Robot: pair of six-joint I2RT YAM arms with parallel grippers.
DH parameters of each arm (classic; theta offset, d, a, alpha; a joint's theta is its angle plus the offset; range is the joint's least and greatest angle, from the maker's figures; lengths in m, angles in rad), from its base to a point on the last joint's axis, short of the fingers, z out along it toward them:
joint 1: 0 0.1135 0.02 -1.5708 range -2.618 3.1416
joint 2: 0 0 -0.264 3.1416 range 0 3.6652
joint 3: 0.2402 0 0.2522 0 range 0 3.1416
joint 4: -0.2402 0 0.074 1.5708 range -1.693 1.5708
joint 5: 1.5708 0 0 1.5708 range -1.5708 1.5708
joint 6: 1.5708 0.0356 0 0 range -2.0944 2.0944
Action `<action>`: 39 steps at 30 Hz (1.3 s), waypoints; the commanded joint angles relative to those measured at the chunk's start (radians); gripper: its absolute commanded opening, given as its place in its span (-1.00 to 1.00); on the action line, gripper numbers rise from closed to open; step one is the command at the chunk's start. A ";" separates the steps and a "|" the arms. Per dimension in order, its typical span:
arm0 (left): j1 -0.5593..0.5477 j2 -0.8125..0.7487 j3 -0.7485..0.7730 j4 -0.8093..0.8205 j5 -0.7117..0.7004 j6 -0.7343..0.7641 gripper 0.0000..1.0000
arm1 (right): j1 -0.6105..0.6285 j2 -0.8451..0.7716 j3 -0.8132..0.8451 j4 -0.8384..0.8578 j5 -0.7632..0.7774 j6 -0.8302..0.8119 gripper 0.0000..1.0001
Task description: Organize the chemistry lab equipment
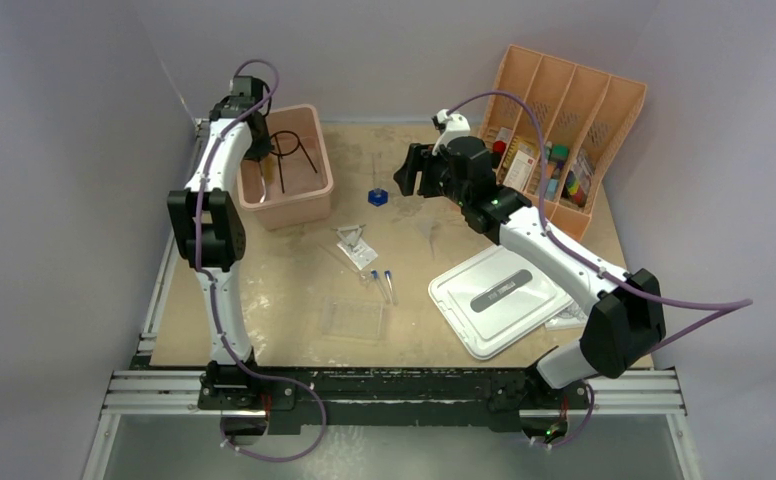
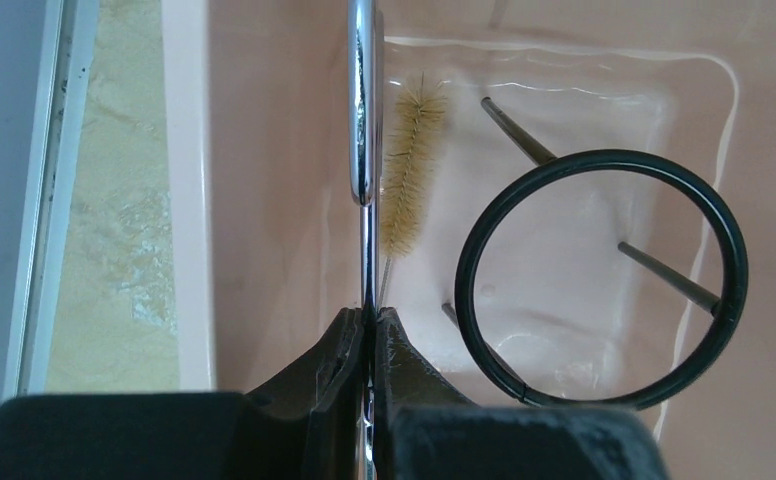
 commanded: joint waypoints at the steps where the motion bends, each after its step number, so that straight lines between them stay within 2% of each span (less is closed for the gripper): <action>1: 0.007 -0.029 -0.041 0.089 -0.011 0.030 -1.00 | -0.007 0.012 0.052 0.027 -0.021 -0.002 0.40; 11: 0.007 -0.072 -0.202 0.231 0.007 0.031 -1.00 | -0.008 0.019 0.053 0.021 -0.028 0.017 0.39; 20: 0.007 -0.060 -0.232 0.266 -0.027 0.034 -0.99 | -0.008 0.007 0.034 0.020 -0.026 0.036 0.39; 23: 0.007 -0.060 -0.224 0.249 -0.033 0.028 -0.76 | -0.008 0.002 0.026 0.021 -0.020 0.041 0.39; 26: 0.007 -0.081 -0.233 0.243 -0.047 0.022 -0.63 | -0.008 -0.002 0.019 0.024 -0.016 0.043 0.39; 39: 0.005 -0.254 -0.216 0.206 0.001 -0.022 -0.55 | -0.008 0.008 0.021 0.026 -0.020 0.056 0.39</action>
